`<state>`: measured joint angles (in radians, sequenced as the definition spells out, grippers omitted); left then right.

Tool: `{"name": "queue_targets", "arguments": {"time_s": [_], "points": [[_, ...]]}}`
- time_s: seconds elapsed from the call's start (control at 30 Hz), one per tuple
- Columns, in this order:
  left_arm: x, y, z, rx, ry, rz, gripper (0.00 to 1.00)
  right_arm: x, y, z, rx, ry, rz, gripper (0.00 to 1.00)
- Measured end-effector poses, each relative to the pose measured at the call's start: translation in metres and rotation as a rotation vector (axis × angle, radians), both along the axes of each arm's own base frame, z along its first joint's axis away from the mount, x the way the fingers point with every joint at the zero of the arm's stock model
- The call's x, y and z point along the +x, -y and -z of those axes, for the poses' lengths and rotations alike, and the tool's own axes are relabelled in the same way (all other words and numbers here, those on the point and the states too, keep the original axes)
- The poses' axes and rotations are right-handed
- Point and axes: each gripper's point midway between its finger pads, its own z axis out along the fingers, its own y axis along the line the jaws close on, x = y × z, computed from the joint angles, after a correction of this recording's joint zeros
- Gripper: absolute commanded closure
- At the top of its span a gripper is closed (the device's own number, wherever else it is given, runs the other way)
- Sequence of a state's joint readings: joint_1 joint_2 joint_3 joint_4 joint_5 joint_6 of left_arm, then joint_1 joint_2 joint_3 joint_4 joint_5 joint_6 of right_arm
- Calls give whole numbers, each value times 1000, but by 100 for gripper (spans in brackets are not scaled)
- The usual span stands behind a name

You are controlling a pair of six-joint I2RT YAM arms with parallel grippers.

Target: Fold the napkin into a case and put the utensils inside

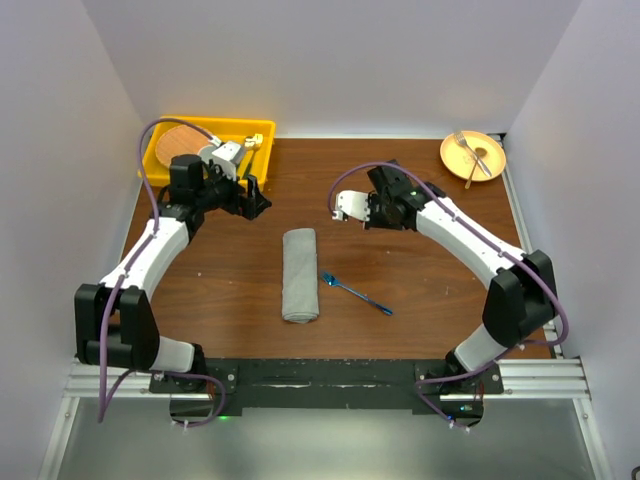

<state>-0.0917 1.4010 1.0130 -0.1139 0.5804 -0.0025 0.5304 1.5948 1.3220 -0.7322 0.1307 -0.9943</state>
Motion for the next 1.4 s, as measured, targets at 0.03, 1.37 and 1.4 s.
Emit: {"name": "queue_targets", "arguments": {"time_s": [0.03,1.37,1.4], "points": [[0,0,1,0,-2,0,0,2,0,-2,-6,9,-13,100],[-35,-5,32,-88,-155,-21,0,2,-168,44,-170,-6,-1202,100],[-36,-6,33,-88,-156,-22,0,4,-171,46,-175,-5,-1204,100]]}}
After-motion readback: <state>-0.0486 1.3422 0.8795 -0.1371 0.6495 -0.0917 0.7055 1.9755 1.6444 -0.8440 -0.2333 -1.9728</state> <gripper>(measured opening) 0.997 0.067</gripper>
